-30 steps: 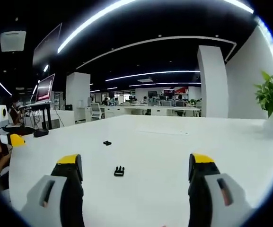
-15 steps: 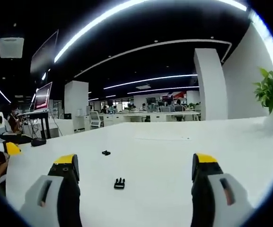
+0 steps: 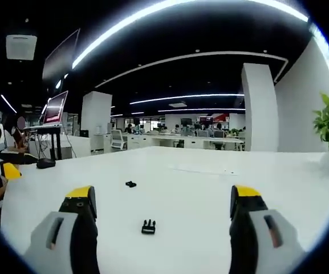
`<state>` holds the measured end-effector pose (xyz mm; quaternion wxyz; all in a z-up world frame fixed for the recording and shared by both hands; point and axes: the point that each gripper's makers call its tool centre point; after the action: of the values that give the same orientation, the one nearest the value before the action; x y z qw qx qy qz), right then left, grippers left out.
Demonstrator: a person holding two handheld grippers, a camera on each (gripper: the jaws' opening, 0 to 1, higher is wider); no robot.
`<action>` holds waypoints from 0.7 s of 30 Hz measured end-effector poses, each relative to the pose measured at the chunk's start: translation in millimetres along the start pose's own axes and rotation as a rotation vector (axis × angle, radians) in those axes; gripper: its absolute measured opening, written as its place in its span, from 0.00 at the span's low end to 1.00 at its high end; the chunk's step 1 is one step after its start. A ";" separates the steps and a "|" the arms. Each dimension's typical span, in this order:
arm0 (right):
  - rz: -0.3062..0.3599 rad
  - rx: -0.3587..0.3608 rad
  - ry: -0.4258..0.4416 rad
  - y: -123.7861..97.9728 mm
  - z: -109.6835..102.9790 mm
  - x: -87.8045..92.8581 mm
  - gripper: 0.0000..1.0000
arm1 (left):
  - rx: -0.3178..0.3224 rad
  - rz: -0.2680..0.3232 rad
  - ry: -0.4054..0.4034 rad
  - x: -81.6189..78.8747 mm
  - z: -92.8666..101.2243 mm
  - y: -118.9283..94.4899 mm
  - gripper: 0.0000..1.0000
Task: Snap the two parts of the plastic buckle together until the buckle closes and remains connected.
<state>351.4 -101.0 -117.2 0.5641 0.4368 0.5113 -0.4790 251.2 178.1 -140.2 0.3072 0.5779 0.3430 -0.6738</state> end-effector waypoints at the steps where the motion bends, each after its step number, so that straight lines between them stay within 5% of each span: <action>1: 0.010 0.007 -0.003 -0.1 0.1 -1.7 0.97 | 0.000 0.000 0.000 0.1 0.0 -0.1 0.81; 21: -0.026 -0.003 0.006 8.5 -11.8 10.8 0.89 | -0.003 0.000 -0.004 1.2 -2.2 -2.4 0.81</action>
<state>358.1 -89.1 -129.0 0.5570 0.4307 0.5195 -0.4842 250.3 181.2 -141.3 0.3086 0.5761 0.3436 -0.6744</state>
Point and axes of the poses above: the point that each gripper's makers call its tool centre point, and the gripper's own axes: y roughly forward along the fingers, z roughly to its right, x roughly out of its underside, and after that the axes turned 10 degrees about x, right-handed
